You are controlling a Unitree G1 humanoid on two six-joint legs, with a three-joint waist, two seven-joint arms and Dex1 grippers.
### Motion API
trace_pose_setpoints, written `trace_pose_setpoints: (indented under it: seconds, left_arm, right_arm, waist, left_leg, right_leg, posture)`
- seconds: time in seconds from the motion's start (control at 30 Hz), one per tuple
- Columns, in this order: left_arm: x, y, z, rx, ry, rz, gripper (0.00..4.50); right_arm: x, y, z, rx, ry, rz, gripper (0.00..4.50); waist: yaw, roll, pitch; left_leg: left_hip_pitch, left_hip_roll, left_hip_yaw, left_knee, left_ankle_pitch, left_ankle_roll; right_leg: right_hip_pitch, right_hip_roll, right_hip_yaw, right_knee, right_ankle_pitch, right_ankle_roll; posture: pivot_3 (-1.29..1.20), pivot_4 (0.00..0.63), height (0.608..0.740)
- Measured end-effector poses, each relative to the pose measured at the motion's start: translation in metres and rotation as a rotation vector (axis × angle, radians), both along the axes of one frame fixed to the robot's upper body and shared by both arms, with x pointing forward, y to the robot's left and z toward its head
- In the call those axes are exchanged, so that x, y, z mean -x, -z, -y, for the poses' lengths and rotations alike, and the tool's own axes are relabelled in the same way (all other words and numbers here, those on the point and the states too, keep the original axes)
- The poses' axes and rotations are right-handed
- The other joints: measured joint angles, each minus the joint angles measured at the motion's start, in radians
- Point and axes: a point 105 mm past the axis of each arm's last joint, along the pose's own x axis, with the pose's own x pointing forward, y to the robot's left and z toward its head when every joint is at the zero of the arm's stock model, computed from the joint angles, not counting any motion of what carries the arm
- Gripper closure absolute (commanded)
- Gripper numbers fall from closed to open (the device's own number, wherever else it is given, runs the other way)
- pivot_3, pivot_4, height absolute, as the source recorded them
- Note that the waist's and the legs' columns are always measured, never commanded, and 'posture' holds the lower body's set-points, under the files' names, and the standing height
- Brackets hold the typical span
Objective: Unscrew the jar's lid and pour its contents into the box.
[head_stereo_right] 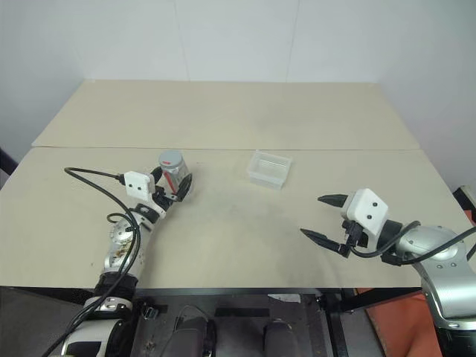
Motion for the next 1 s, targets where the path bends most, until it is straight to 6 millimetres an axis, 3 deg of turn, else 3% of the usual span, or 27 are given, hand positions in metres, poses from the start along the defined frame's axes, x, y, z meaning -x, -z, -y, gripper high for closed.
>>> trace_pose_setpoints:
  seconds: [0.37, 0.47, 0.63, 0.67, 1.0]
  left_arm:
    - [-0.003, 0.016, 0.009, 0.029, 0.023, -0.043, 0.02]
    - [-0.004, 0.016, 0.011, 0.052, 0.04, -0.046, 0.65]
    - [-0.009, 0.01, 0.008, 0.126, 0.021, -0.039, 2.23]
    - [-0.011, 0.008, 0.006, 0.133, 0.015, -0.035, 2.37]
    - [-0.01, 0.009, 0.006, 0.103, 0.053, -0.041, 2.37]
  right_arm:
    - [0.002, 0.002, -0.001, -0.057, 0.021, -0.01, 0.0]
    - [0.004, 0.005, -0.001, -0.058, 0.025, -0.022, 0.0]
    - [0.003, 0.001, 0.002, -0.057, 0.039, -0.011, 0.0]
    - [0.002, 0.001, 0.002, -0.057, 0.039, -0.011, 0.0]
    - [0.001, 0.0, 0.002, -0.049, 0.041, -0.004, 0.0]
  waist:
    - [0.004, 0.0, 0.0]
    - [0.005, 0.0, 0.0]
    - [0.005, 0.0, 0.0]
    - [0.005, 0.0, 0.0]
    - [0.005, 0.0, 0.0]
  left_leg:
    - [0.0, 0.0, 0.001, 0.0, 0.0, 0.0]
    - [0.0, 0.0, 0.001, 0.0, 0.0, 0.0]
    - [0.0, 0.0, 0.001, 0.0, 0.0, 0.0]
    - [0.0, 0.0, 0.001, 0.0, 0.0, 0.0]
    - [-0.001, 0.0, 0.001, 0.0, 0.0, 0.0]
  right_leg:
    - [0.0, 0.0, 0.0, 0.0, 0.0, 0.0]
    - [0.0, 0.0, 0.0, 0.0, 0.0, 0.0]
    - [0.0, 0.0, 0.0, 0.0, 0.0, 0.0]
    - [0.0, 0.0, -0.001, 0.0, 0.0, 0.0]
    - [0.0, 0.0, 0.0, 0.0, 0.0, 0.0]
  posture:
    - [0.0, 0.15, 0.74]
    - [0.0, 0.15, 0.74]
    - [0.0, 0.15, 0.74]
    - [0.0, 0.15, 0.74]
    - [0.0, 0.15, 0.74]
